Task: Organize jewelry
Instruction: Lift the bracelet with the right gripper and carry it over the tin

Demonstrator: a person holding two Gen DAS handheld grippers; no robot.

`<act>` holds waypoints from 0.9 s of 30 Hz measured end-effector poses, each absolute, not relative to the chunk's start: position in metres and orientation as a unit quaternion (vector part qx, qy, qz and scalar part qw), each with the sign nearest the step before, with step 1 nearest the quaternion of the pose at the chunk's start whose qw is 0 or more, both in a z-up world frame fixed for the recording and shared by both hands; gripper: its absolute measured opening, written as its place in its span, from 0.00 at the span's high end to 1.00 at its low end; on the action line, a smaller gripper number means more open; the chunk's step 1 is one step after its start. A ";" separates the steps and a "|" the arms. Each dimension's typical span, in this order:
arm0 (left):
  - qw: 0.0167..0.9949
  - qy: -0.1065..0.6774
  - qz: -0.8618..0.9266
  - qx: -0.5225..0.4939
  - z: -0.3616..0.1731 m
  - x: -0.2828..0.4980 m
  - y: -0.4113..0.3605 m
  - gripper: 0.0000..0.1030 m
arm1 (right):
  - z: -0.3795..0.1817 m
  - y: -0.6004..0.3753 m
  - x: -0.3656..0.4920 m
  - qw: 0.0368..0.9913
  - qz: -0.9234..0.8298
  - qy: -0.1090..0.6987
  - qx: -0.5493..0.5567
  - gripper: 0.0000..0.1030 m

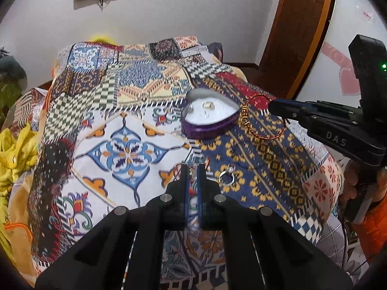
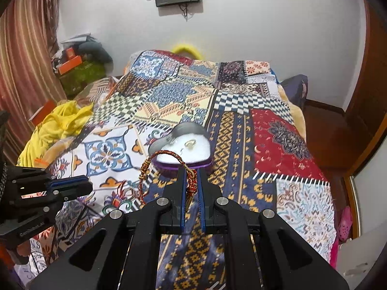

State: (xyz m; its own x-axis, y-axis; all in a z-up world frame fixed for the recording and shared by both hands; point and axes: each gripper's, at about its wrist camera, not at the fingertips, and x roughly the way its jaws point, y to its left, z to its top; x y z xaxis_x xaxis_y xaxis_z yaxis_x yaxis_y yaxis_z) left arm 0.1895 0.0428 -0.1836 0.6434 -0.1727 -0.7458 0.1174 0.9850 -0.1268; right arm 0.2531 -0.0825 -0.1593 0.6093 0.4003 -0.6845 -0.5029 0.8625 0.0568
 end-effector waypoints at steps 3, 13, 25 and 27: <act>0.910 0.405 -0.079 -0.030 -0.177 0.198 0.041 0.96 | -0.155 -0.084 0.260 0.898 0.248 0.356 -0.068 0.93; 0.919 0.384 -0.083 -0.021 -0.162 0.229 0.038 0.96 | -0.148 -0.086 0.284 0.905 0.244 0.346 -0.047 0.93; 0.921 0.377 -0.094 -0.020 -0.163 0.265 0.033 0.96 | -0.166 -0.064 0.314 0.895 0.253 0.361 -0.064 0.93; 0.920 0.380 -0.096 -0.019 -0.166 0.270 0.031 0.96 | -0.170 -0.060 0.318 0.892 0.254 0.367 -0.070 0.93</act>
